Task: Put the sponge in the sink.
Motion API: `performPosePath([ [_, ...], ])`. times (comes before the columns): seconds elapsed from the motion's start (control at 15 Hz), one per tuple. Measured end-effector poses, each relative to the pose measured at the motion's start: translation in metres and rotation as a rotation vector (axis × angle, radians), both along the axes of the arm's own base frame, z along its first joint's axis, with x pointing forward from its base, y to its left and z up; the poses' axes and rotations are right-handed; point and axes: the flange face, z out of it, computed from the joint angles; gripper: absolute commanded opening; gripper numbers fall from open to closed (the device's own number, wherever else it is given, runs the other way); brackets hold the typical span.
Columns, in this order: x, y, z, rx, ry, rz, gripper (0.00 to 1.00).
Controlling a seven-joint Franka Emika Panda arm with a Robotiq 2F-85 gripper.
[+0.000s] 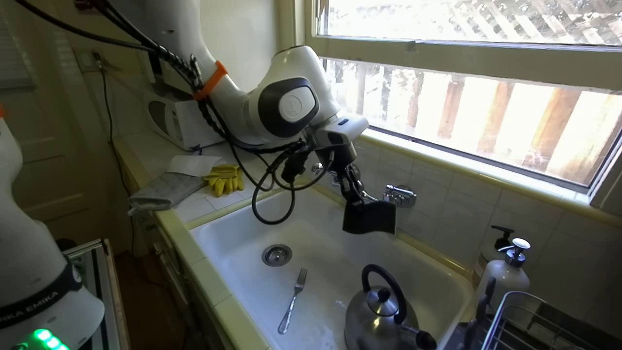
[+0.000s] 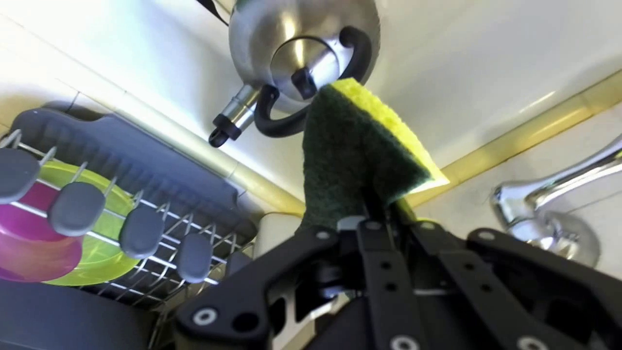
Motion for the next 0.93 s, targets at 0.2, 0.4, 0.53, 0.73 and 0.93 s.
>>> performPosePath([
  [0.2, -0.011, 0.022, -0.013, 0.015, 0.037, 0.160, 0.02],
  [0.4, -0.019, 0.044, -0.029, 0.027, 0.083, 0.318, 0.02],
  [0.53, -0.021, 0.056, -0.036, 0.037, 0.114, 0.409, 0.02],
  [0.73, -0.023, 0.064, -0.040, 0.039, 0.138, 0.510, 0.38],
  [0.93, -0.023, 0.058, -0.040, 0.026, 0.149, 0.559, 0.62],
])
